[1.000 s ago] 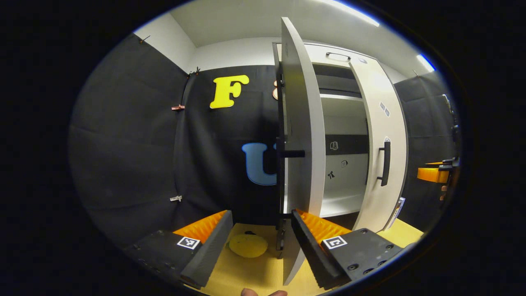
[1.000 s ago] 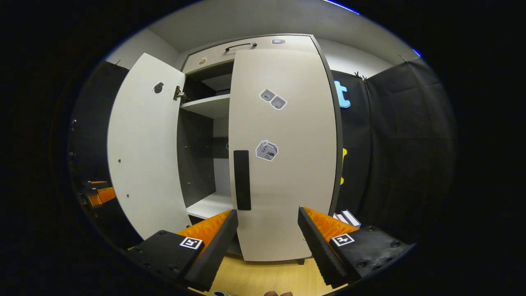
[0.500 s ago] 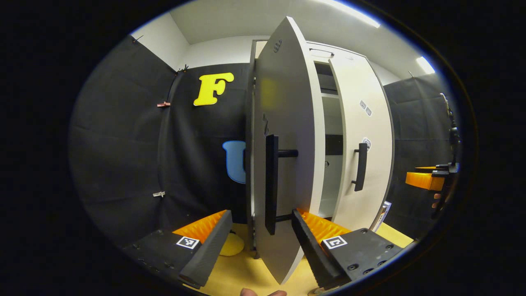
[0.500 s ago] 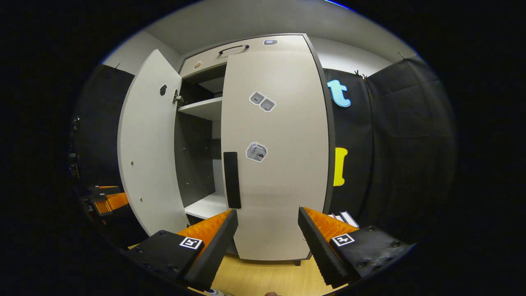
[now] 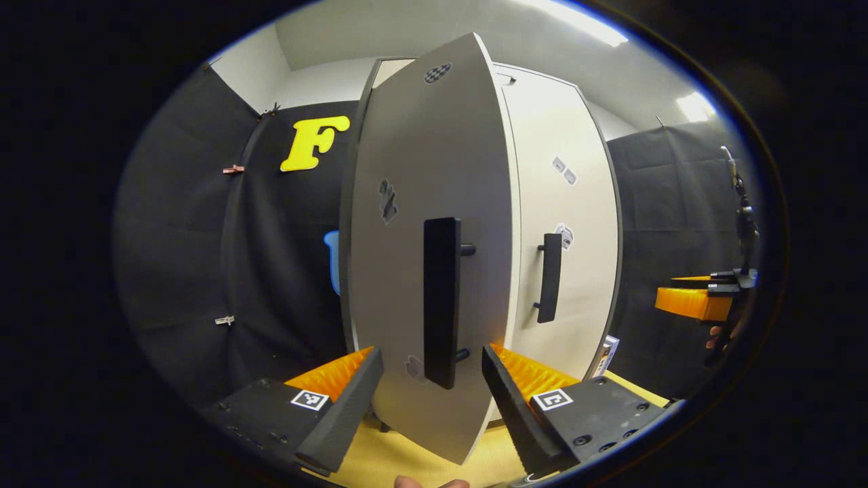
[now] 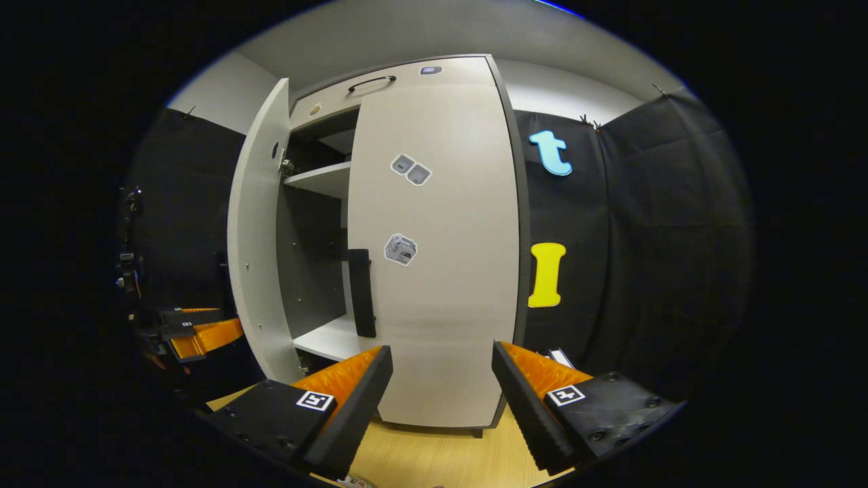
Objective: Grasp the bottle in the cabinet with the left hand and place it on the coaster, then close the right door with the right hand and the left door with the left hand.
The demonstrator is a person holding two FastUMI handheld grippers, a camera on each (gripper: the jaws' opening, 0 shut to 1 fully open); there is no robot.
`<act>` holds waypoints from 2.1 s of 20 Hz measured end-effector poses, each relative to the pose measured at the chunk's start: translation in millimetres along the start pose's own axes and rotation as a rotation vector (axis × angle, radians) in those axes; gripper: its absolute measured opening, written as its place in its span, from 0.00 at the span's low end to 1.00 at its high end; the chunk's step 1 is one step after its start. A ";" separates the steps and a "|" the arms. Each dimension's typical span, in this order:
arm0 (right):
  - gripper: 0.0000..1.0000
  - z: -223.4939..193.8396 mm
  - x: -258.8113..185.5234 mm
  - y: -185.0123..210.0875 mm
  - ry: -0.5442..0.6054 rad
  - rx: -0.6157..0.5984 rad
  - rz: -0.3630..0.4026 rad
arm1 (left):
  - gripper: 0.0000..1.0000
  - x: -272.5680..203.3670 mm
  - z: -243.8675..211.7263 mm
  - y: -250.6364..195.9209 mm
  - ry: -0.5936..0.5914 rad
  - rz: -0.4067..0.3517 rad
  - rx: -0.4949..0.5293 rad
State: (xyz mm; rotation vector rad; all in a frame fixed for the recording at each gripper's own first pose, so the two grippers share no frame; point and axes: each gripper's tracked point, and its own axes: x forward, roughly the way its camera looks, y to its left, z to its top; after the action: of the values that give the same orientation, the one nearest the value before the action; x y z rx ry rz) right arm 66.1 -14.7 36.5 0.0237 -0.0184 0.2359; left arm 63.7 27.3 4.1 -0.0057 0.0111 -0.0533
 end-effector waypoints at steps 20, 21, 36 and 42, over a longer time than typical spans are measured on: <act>0.97 1.6 31.4 -32.9 -0.021 -0.003 -0.042 | 0.94 103.2 -0.3 -55.1 -0.006 -0.026 -0.035; 0.97 1.5 33.4 -31.8 -0.020 -0.002 -0.036 | 0.94 108.3 -0.1 -56.4 -0.006 -0.025 -0.038; 0.97 17.9 22.1 -8.3 -0.055 0.037 -0.029 | 0.94 76.2 10.3 -59.6 -0.001 -0.035 -0.019; 0.97 21.4 -6.4 15.2 -0.061 0.033 -0.022 | 0.95 27.4 14.3 -54.1 -0.001 -0.037 0.020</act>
State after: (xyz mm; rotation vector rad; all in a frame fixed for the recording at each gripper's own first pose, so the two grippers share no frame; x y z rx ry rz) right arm 55.9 -2.0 58.1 0.0636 -0.0748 0.2133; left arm 88.4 -28.1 18.5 0.0139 0.0090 -0.0901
